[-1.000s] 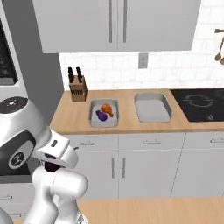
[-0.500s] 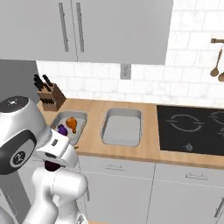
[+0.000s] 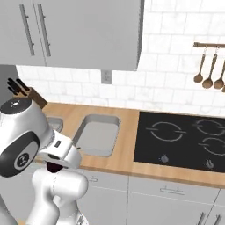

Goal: Place one eggplant and one chicken drumstick in each tupperware on the nearby counter, to pack two identical lunches.

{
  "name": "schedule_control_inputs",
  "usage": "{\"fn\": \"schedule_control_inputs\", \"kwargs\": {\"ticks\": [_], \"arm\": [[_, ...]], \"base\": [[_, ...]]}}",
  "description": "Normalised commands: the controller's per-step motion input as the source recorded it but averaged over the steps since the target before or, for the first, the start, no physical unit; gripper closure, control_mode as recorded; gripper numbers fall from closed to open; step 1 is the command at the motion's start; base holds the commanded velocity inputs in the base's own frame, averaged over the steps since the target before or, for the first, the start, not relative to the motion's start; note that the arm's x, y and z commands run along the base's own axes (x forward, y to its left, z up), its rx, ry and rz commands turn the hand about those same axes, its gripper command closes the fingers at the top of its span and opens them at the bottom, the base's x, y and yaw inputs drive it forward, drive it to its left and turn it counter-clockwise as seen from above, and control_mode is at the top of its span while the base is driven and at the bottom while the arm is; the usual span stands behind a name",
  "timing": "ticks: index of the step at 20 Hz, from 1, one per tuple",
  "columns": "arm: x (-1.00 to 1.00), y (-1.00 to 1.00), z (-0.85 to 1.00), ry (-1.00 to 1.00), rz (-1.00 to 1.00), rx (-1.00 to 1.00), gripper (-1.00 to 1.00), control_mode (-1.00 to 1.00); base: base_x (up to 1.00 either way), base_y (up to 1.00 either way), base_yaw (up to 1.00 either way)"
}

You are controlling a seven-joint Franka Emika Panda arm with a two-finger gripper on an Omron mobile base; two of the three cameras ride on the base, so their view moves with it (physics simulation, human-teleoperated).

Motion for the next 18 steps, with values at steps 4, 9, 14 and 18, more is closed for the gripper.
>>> {"fn": "schedule_control_inputs", "kwargs": {"ticks": [4,9,14,18], "arm": [[0.00,0.00,0.00,0.00,0.00,0.00,1.00,1.00],[0.00,0.00,0.00,0.00,0.00,0.00,1.00,1.00],[0.34,0.00,0.00,0.01,0.00,0.00,1.00,-1.00],[1.00,0.08,-0.11,0.00,0.03,0.00,1.00,-1.00]], "base": [[0.72,0.00,0.00],[0.20,0.00,0.01],[0.07,0.00,0.00],[0.00,0.00,0.00]]}}
